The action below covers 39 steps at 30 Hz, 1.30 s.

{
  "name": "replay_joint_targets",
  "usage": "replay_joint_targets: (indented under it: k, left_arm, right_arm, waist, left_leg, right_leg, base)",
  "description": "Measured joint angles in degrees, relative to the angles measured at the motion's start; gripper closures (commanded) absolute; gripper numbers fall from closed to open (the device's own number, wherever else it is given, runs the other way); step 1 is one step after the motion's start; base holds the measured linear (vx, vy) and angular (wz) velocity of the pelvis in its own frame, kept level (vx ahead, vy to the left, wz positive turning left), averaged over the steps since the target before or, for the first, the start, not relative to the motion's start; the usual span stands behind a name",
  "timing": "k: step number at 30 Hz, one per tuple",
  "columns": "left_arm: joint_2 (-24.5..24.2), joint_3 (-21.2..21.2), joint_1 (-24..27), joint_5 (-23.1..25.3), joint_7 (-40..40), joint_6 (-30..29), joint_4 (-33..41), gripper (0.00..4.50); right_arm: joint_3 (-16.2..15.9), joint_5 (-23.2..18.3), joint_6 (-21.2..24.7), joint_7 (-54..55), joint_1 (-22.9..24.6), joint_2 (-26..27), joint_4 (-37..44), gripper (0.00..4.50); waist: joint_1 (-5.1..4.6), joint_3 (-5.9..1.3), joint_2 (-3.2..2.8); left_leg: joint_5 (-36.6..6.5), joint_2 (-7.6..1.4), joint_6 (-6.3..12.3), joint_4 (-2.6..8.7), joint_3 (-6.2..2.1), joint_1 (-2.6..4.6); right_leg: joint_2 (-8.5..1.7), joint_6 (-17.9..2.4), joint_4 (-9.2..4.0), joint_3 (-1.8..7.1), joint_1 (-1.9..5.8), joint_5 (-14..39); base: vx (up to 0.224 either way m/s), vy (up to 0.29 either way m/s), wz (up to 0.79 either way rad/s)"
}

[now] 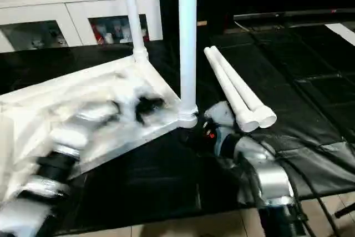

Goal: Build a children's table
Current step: Rotate table base

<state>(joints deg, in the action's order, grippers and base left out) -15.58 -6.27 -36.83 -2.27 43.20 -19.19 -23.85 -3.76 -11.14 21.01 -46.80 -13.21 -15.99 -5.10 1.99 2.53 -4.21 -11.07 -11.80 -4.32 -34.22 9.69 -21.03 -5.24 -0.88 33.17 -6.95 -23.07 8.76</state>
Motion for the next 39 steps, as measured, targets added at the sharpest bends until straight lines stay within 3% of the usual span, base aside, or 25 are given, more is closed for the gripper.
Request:
replay_joint_targets:
  k: [4, 9, 15, 20, 26, 39]
  left_arm:
    - [-8.48, 3.37, 0.75, 2.73, -3.27, -3.56, 1.19, 3.55]
    - [-17.67, 6.20, 2.87, 7.55, -6.46, -7.12, 0.49, 3.55]
    - [-26.77, 5.21, 4.91, 13.43, -11.20, -9.33, -4.30, 3.55]
    - [-28.22, 1.56, 7.28, 16.91, -10.92, -9.30, -7.17, 3.55]
    - [-28.02, -1.40, 9.17, 17.20, -7.56, -9.72, -7.30, 3.55]
    - [-31.91, -7.24, 17.00, 8.92, 16.54, -11.25, 10.85, 3.55]
  right_arm:
    - [-3.45, -0.45, 2.62, -2.45, -0.13, -0.23, 0.98, 0.00]
    - [-5.24, -0.07, 4.37, -1.80, -1.26, 0.06, 1.06, 0.00]
    - [-8.20, 1.82, 7.79, -2.22, -3.16, -1.17, -0.08, 0.00]
    - [-8.41, 3.73, 7.36, 2.06, -5.56, 1.10, -3.77, 0.00]
    - [-9.00, 5.35, 6.88, 5.77, -7.18, 2.59, -7.94, 0.00]
    - [-9.30, 8.87, 1.12, 11.04, -13.57, 6.47, -21.08, 0.00]
  waist:
    - [-0.09, 0.01, 0.01]
    - [0.27, 0.01, 0.14]
    - [0.65, 0.02, 0.56]
    - [1.06, 0.01, 0.63]
    - [1.13, 0.07, 1.08]
    - [0.28, 0.15, 1.36]
  left_leg:
    - [0.00, -0.01, -0.01, 0.01, -0.02, 0.02]
    - [0.00, 0.02, -0.01, 0.00, -0.04, 0.12]
    - [-0.01, 0.04, -0.02, 0.00, -0.05, 0.08]
    - [0.00, 0.05, -0.02, 0.00, -0.04, 0.11]
    - [0.00, 0.05, -0.04, -0.01, -0.02, 0.15]
    - [0.00, 0.08, -0.05, 0.02, 0.15, 0.42]
  right_leg:
    - [0.02, 0.01, 0.01, 0.01, -0.02, 0.01]
    - [0.01, 0.05, -0.01, 0.06, -0.04, 0.03]
    - [0.00, 0.04, 0.00, 0.13, -0.05, 0.03]
    - [0.00, 0.04, 0.03, 0.18, -0.04, 0.03]
    - [0.00, 0.02, 0.05, 0.21, -0.02, 0.02]
    - [0.02, -0.27, 0.20, 0.49, -0.03, -0.15]
  base:
    - [0.000, 0.000, 0.00]
    - [0.000, 0.000, 0.00]
    - [0.000, 0.000, 0.00]
    - [0.000, 0.000, 0.00]
    - [0.000, 0.000, 0.00]
    - [0.000, 0.000, 0.00]
